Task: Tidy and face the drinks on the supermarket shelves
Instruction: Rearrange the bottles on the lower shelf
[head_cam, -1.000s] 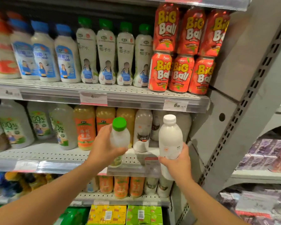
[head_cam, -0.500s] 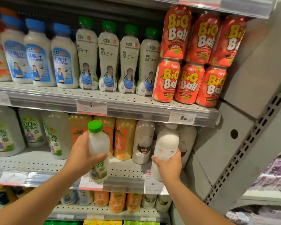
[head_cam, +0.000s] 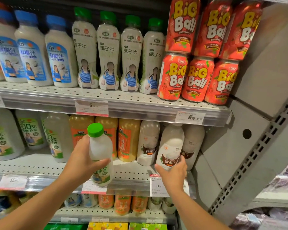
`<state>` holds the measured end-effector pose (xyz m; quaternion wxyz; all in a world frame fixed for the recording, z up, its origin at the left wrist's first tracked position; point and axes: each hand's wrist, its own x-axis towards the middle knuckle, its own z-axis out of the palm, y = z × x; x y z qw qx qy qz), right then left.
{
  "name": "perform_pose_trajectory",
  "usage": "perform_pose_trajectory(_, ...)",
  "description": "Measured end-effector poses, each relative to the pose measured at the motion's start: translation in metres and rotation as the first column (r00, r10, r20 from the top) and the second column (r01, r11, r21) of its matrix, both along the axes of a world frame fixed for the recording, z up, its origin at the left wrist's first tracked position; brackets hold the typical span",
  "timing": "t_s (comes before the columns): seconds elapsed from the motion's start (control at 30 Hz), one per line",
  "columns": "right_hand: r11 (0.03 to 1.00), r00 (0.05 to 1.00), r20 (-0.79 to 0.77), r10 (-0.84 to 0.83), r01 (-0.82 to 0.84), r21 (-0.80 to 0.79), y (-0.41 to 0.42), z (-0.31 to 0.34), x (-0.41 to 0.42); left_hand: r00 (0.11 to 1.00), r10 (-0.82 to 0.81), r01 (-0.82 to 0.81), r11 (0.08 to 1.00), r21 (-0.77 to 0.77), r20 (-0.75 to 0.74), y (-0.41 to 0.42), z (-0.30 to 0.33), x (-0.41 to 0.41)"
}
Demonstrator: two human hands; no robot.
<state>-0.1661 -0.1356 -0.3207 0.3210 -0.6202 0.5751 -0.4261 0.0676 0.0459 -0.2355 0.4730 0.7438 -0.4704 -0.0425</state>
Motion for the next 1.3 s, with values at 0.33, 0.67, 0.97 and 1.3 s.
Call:
perform_pose_trajectory(0.33,0.999,0.999,-0.035,-0.03,0.031,0.011,-0.011,-0.004,0.009,1.0,0.004,-0.003,1.0,0.009,-0.013,0.0,0.003,-0.002)
perform_pose_trajectory(0.67,0.999,0.987,-0.157,0.011,-0.005,0.04,-0.014,-0.012,0.008,0.998,-0.005,0.006,1.0,0.02,-0.068,0.0,0.005,-0.003)
perform_pose_trajectory(0.97,0.998,0.961,-0.276,-0.017,0.032,0.049,-0.022,-0.007,0.015,0.994,0.0,0.002,1.0,0.012,-0.11,0.001,0.007,-0.007)
perform_pose_trajectory(1.3,0.999,0.958,-0.284,-0.036,0.029,-0.028,-0.019,-0.016,0.013,0.977,0.024,-0.016,0.999,0.042,-0.212,-0.002,0.01,-0.007)
